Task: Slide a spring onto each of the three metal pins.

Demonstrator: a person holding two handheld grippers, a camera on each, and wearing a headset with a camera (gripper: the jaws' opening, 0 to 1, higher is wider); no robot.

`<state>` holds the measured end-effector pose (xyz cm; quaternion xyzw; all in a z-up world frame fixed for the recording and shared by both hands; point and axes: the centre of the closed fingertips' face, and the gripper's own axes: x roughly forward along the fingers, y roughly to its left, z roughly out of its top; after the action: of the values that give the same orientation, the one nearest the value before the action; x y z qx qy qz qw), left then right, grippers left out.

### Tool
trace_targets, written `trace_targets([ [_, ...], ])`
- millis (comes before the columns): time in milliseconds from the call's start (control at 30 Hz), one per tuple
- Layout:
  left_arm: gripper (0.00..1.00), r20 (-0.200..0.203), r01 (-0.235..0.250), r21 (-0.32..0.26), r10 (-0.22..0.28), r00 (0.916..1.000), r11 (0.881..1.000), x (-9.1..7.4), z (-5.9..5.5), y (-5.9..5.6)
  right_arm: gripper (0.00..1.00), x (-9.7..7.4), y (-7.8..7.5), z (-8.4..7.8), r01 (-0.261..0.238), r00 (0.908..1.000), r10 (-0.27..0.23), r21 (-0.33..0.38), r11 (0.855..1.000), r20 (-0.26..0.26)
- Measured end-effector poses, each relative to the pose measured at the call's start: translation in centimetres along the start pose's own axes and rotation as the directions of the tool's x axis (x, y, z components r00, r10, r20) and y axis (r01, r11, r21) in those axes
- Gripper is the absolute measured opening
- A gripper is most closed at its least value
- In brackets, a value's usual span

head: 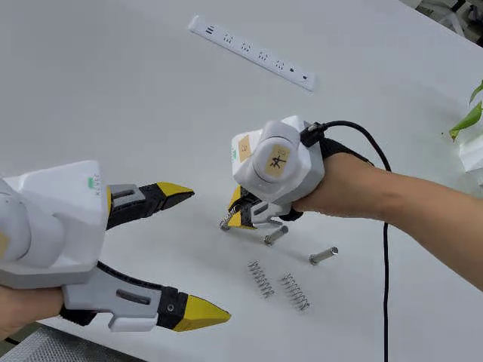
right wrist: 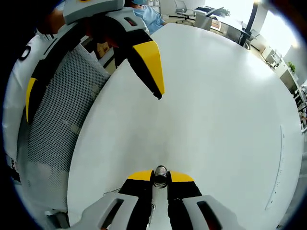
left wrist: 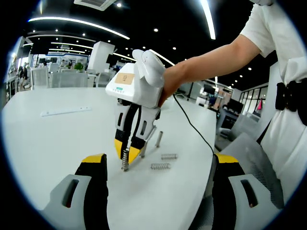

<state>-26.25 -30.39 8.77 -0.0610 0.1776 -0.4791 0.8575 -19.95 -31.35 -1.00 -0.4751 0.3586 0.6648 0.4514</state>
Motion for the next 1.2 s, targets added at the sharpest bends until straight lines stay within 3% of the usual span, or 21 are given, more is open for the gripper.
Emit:
trace_targets([
  [1200,0.87,0.000,0.001,-0.005,-0.001,1.0000,1.000,0.0,-0.2,-0.1,0.08,1.1,-0.3,-0.1,0.045,0.9990,-0.045,-0.024,0.999,0.004],
])
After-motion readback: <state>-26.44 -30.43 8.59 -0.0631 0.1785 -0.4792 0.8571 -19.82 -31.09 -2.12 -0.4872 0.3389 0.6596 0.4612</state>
